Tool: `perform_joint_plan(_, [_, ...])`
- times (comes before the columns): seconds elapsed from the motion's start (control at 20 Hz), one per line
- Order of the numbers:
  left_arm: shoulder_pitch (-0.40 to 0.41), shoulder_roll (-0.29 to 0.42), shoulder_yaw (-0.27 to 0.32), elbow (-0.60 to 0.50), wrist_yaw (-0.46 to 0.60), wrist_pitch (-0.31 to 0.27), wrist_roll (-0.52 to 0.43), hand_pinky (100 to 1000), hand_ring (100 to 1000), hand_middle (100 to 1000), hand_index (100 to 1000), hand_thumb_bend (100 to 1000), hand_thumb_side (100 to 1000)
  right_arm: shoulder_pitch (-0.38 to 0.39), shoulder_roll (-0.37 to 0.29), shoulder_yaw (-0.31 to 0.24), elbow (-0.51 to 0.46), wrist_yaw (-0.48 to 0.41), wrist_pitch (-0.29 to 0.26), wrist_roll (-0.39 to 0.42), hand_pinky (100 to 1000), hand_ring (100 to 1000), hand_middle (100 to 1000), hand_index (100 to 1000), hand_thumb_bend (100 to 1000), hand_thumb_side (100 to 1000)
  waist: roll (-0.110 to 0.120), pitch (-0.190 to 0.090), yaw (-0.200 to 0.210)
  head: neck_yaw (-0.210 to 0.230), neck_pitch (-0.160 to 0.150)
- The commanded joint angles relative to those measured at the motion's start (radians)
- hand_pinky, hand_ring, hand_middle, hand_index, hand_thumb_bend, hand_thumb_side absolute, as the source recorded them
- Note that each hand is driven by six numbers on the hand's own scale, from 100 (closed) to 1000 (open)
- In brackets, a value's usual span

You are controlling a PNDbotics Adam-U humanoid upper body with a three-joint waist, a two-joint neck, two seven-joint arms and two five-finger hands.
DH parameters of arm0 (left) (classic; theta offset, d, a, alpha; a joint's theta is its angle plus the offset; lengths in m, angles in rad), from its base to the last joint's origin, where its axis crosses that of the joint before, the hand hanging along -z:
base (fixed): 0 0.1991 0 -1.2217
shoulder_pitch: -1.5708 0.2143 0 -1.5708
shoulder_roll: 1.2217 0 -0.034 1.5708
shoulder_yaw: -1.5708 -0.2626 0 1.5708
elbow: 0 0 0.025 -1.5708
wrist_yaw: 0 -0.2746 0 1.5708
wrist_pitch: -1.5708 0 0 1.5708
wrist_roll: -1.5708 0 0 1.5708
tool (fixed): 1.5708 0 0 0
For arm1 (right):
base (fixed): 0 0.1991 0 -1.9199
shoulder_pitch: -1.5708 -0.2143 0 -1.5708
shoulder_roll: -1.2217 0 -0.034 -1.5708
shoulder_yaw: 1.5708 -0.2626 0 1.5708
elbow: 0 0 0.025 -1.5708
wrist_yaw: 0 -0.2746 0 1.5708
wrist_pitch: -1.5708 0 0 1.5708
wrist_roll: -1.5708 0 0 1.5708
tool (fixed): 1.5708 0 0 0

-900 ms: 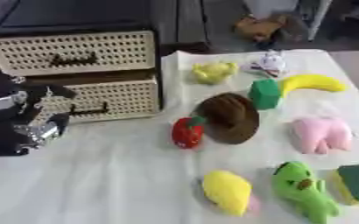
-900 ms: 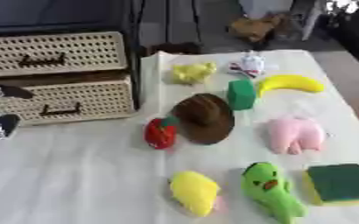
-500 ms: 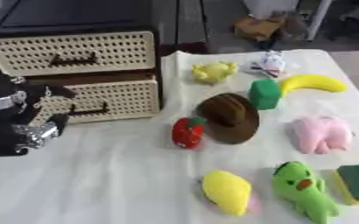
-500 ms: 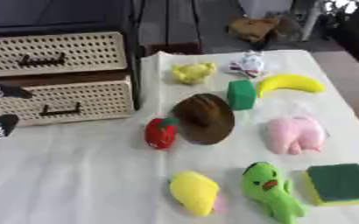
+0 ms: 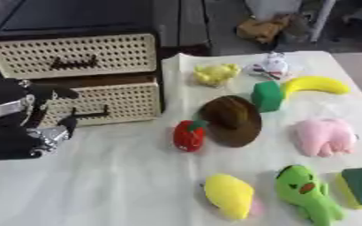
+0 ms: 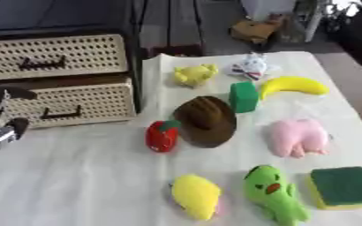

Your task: Pick up objects from table and place into drawer.

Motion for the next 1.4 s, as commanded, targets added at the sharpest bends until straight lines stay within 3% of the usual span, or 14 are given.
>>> perform_joint_plan(0.05, [-0.028,0.002,-0.017,0.02,-0.022,0.044,-0.028,100,193,307,1000,122,934,-0.016,-0.026,-0.005,-0.016,-0.011,-0.001,0.004,758,879,861,895,100,1000,0.001,-0.015,-0.002,0.001,-0.016])
perform_joint_plan(0.35, [-0.061,-0.04,-0.052,0.104,-0.06,0.062,-0.019,100,198,317,1000,119,933,-0.013,-0.026,-0.004,-0.016,-0.016,-0.005,0.002,759,879,860,894,100,1000,0.004,-0.01,-0.004,0.003,-0.026])
perform_joint_plan(0.65, [-0.087,-0.08,-0.078,0.204,-0.06,0.089,0.004,100,202,310,1000,112,859,-0.014,-0.025,-0.003,-0.016,-0.019,-0.007,0.002,763,879,858,893,100,1000,0.006,-0.004,-0.013,0.002,-0.032])
perform_joint_plan(0.95, [-0.098,-0.113,-0.087,0.302,-0.08,0.093,0.05,100,205,311,1000,107,880,-0.018,-0.023,-0.002,-0.016,-0.02,-0.006,0.0,764,880,857,893,100,1000,0.006,0.004,-0.022,0.002,-0.034])
perform_joint_plan(1.4, [-0.114,-0.158,-0.089,0.432,-0.107,0.015,0.087,110,217,317,1000,100,878,-0.025,-0.019,-0.001,-0.016,-0.021,-0.007,0.0,765,879,856,893,100,1000,0.006,0.013,-0.035,0.008,-0.045])
